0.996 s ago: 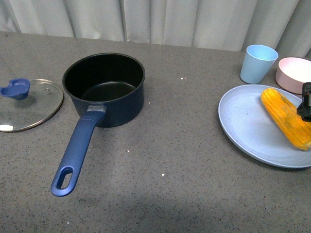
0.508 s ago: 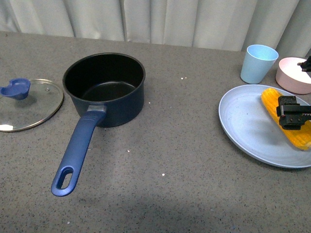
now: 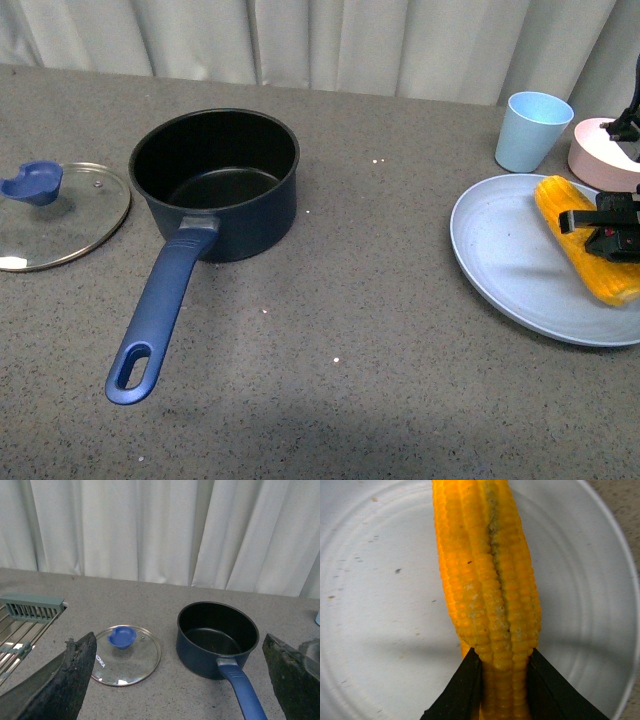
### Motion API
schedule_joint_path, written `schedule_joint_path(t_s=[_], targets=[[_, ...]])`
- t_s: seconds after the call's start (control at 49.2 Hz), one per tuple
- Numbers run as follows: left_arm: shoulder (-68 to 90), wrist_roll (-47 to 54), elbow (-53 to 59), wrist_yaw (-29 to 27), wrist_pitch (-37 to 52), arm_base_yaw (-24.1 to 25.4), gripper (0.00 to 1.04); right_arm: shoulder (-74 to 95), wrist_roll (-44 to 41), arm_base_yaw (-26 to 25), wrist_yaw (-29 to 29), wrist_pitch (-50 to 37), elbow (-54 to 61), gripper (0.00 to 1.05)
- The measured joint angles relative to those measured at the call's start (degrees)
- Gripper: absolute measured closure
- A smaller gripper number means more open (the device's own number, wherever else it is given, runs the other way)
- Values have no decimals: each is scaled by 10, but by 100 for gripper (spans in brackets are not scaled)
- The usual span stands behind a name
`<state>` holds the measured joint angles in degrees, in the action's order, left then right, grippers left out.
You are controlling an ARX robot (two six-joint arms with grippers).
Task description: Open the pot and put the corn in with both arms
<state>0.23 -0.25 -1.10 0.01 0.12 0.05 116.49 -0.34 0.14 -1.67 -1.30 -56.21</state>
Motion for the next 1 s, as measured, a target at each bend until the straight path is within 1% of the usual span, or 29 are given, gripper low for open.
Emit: schedule_joint_path(t_s=[0.02, 0.102, 0.122, 0.163, 0.183, 0.244, 0.305, 0.346, 0.447, 0.569, 0.773, 0.874, 0.996], targets=[[0, 0, 0, 0, 0, 0, 6, -7, 10, 0, -16, 4, 2, 86], [0, 0, 0, 0, 0, 0, 6, -51, 61, 0, -109, 10, 4, 89], [0, 0, 0, 0, 0, 0, 6, -66, 81, 2, -144, 10, 0, 90], [0, 0, 0, 0, 0, 0, 6, -82, 111, 5, -191, 7, -12, 91], [0, 0, 0, 0, 0, 0, 6, -88, 130, 8, -225, 2, -25, 91], [0, 0, 0, 0, 0, 0, 6, -88, 187, 21, -292, -12, -60, 93], [0, 0, 0, 0, 0, 0, 6, -68, 240, 45, -343, -25, -103, 93], [0, 0, 0, 0, 0, 0, 6, -49, 272, 62, -360, -31, -130, 93], [0, 0, 0, 0, 0, 0, 6, 8, 338, 107, -372, -43, -197, 94], [0, 0, 0, 0, 0, 0, 6, 63, 383, 156, -379, -47, -260, 94], [0, 0, 0, 0, 0, 0, 6, 112, 395, 206, -374, -10, -323, 94], [0, 0, 0, 0, 0, 0, 6, 136, 405, 229, -376, -10, -345, 94], [0, 0, 0, 0, 0, 0, 6, 166, 416, 246, -372, 11, -381, 94]])
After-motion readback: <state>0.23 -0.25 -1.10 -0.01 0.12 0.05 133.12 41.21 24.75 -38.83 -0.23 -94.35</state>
